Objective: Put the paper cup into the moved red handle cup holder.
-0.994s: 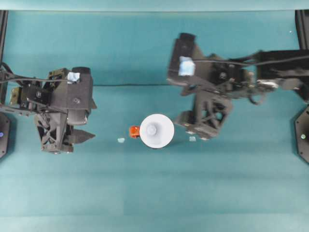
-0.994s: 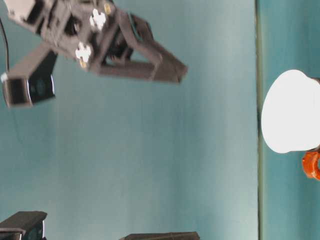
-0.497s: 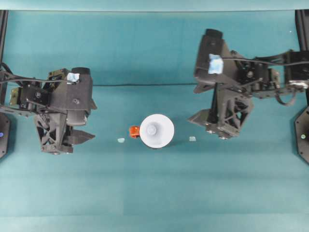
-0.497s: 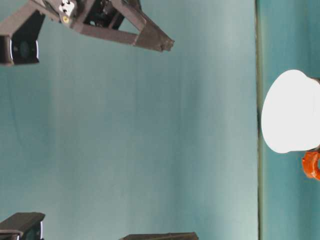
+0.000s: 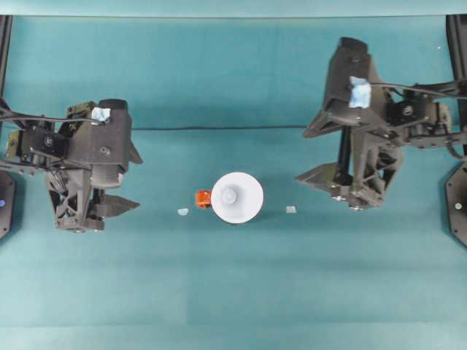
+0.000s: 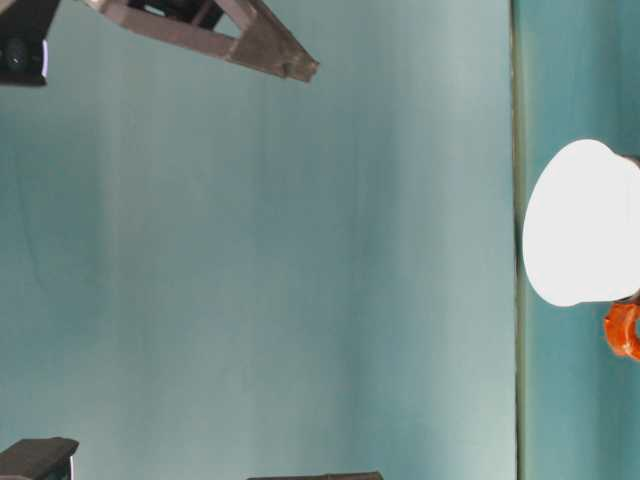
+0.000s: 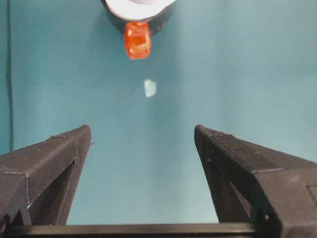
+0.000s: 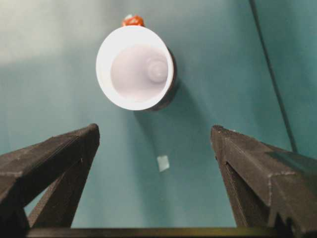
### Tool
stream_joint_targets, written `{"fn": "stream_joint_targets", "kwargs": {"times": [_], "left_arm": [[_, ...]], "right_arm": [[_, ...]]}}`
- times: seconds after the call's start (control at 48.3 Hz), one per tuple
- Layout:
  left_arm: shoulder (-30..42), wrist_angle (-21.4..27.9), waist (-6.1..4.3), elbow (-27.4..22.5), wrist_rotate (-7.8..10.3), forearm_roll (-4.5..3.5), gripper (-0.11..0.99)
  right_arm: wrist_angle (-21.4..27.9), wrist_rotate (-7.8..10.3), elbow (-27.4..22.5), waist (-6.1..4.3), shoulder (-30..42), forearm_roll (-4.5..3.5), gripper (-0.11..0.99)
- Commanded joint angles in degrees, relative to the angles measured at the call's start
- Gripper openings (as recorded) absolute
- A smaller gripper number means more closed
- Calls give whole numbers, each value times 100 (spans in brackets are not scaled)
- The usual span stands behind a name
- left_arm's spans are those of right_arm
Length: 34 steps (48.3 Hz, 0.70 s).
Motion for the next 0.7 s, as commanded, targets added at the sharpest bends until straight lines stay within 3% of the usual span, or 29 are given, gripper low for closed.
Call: {"fn": "stream_joint_targets", "kwargs": {"times": [0.0, 0.683], "left_arm": [[-79, -35, -9, -62, 9, 9, 92], [-79, -26, -9, -62, 0, 9, 92]], "right_arm": [[-35, -9, -44, 18, -158, -9, 84], [-149, 9, 246, 18, -624, -9, 84]]}}
